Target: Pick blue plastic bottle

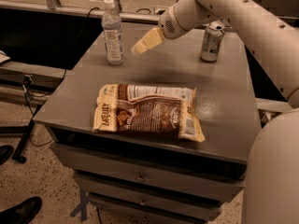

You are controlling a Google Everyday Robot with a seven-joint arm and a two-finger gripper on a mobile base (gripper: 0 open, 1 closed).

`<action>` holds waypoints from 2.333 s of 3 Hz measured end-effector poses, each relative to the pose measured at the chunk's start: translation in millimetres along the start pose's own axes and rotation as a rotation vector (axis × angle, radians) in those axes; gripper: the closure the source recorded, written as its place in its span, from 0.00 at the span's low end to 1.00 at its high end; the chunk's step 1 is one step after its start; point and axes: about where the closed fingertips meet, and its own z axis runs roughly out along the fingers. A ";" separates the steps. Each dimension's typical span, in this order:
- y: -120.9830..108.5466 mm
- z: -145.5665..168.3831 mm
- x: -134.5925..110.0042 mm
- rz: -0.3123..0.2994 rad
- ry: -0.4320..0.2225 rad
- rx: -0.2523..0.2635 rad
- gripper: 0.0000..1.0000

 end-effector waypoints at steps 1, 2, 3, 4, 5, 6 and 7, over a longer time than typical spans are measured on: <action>19.8 15.6 -29.1 0.030 -0.133 -0.063 0.00; 39.4 27.2 -53.4 0.007 -0.257 -0.089 0.00; 54.1 45.8 -79.7 -0.069 -0.345 -0.087 0.00; 58.9 63.1 -97.2 -0.105 -0.394 -0.092 0.00; 65.4 78.2 -106.3 -0.108 -0.414 -0.116 0.18; 62.3 85.0 -101.2 -0.093 -0.415 -0.124 0.41; 53.7 74.0 -99.1 -0.086 -0.448 -0.129 0.64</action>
Offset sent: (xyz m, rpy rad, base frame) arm -0.0011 0.1083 0.0469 0.3825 -0.2484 0.1119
